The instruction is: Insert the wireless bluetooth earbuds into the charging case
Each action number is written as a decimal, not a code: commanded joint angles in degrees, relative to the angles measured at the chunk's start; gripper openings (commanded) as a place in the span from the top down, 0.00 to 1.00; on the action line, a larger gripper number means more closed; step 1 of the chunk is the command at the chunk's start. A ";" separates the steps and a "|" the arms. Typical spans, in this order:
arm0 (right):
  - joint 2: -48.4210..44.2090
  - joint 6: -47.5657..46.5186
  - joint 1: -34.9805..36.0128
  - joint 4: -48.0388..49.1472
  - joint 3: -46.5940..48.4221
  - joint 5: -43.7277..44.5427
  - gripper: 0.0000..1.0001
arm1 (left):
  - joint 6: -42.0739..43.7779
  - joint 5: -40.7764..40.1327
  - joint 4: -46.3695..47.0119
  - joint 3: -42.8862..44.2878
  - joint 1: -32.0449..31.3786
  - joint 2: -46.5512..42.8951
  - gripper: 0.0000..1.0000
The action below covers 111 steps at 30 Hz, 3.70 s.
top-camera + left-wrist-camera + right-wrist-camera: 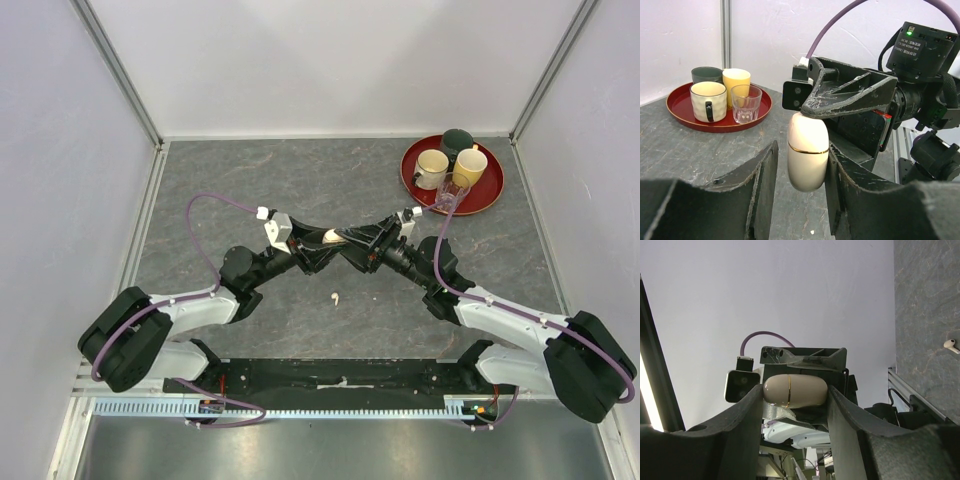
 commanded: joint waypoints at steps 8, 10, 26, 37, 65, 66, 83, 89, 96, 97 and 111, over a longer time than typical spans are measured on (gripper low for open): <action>0.40 0.17 -0.02 0.83 1.54 -0.83 0.74 | 0.16 -1.58 1.05 1.68 0.06 -1.48 0.67; 0.14 0.16 -0.02 0.48 1.36 -0.66 0.74 | 0.25 -1.49 0.88 1.59 0.06 -1.48 0.78; -5.48 -17.14 0.07 -23.33 10.23 4.78 0.27 | 1.13 -2.54 14.02 -2.27 0.06 0.28 0.98; -6.10 -35.59 0.07 -35.09 19.10 6.02 0.15 | 7.19 -2.18 23.55 -8.08 -0.03 -1.91 0.98; -0.92 -66.01 2.88 -39.60 25.17 -12.17 0.17 | 10.97 -3.25 23.55 -15.11 0.06 -16.77 0.98; -0.66 -66.89 3.14 -40.47 25.44 -12.17 0.17 | 10.88 -3.07 23.55 -15.02 -0.03 -16.86 0.98; 2.16 -66.98 5.08 -41.19 27.29 -4.61 0.18 | 7.81 3.78 23.55 -13.97 -0.03 -18.79 0.98; 3.65 -66.72 5.08 -41.80 27.73 -3.91 0.18 | 8.16 4.92 23.55 -13.71 0.06 -19.94 0.98; 4.44 -65.85 5.08 -41.36 28.52 -3.12 0.17 | 7.28 6.77 23.55 -13.70 -0.03 -20.38 0.98; 4.44 -65.58 5.08 -41.10 28.61 -2.68 0.17 | 7.28 6.77 23.55 -13.71 -0.03 -20.55 0.98; 5.06 -63.65 5.08 -38.81 30.10 -1.88 0.16 | 8.15 5.11 23.20 -15.73 -0.03 -22.93 0.98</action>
